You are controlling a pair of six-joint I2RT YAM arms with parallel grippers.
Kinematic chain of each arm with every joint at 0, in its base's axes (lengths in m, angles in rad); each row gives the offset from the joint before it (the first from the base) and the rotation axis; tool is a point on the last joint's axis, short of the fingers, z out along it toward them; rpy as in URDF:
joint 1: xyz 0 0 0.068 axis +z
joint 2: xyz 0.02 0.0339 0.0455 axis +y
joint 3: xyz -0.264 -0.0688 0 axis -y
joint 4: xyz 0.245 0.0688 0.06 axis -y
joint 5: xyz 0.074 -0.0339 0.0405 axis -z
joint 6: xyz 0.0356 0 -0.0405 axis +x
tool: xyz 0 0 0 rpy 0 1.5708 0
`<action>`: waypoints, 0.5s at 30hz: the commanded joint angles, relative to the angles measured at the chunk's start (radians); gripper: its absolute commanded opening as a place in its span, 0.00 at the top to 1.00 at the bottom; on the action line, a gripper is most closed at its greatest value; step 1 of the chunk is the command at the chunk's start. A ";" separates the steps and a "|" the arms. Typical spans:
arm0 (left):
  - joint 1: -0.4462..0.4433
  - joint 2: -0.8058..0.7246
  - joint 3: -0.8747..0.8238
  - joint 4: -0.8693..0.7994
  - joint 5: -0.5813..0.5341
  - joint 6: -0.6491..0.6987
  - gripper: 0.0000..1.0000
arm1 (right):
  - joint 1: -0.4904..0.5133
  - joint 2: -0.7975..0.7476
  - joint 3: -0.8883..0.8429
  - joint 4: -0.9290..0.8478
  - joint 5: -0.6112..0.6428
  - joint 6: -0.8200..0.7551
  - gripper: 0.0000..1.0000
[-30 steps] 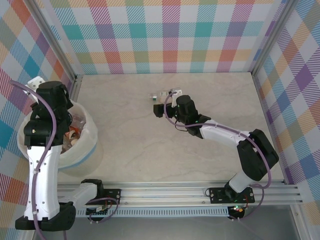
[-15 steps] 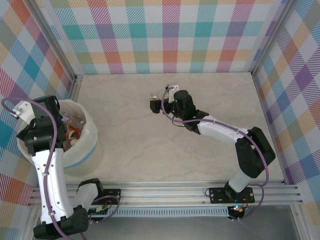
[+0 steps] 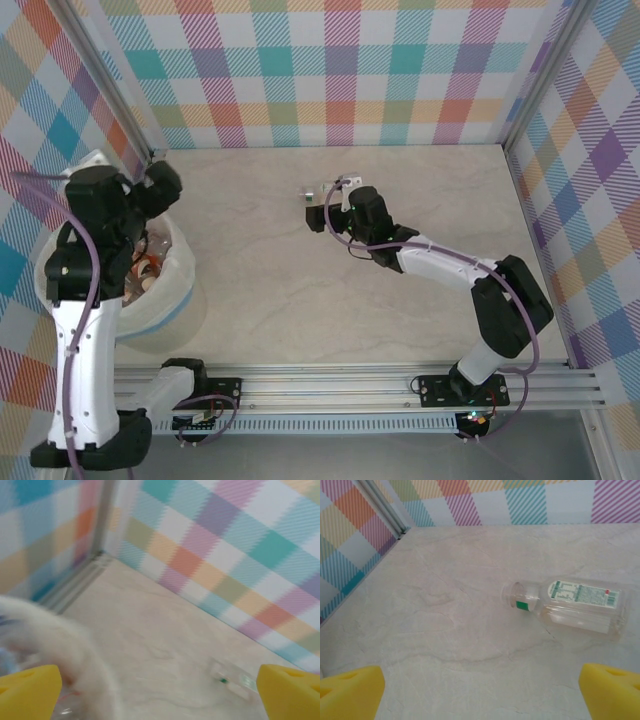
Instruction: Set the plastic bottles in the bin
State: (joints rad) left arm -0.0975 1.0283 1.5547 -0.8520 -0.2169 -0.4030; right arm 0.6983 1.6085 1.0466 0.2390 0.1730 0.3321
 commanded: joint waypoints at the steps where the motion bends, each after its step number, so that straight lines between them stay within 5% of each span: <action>1: -0.151 0.103 0.006 0.126 0.012 -0.008 0.00 | 0.001 -0.060 -0.015 -0.026 0.078 0.013 0.00; 5: -0.248 0.275 -0.011 0.265 0.096 -0.014 0.00 | -0.036 -0.078 -0.024 -0.098 0.046 0.062 0.00; 15: -0.249 0.840 0.160 0.486 0.353 0.000 0.00 | -0.156 -0.108 -0.053 -0.204 -0.026 0.176 0.00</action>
State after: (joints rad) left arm -0.3382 1.8011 1.6295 -0.4599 0.0402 -0.4297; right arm 0.5385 1.5471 1.0103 0.0845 0.1638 0.4744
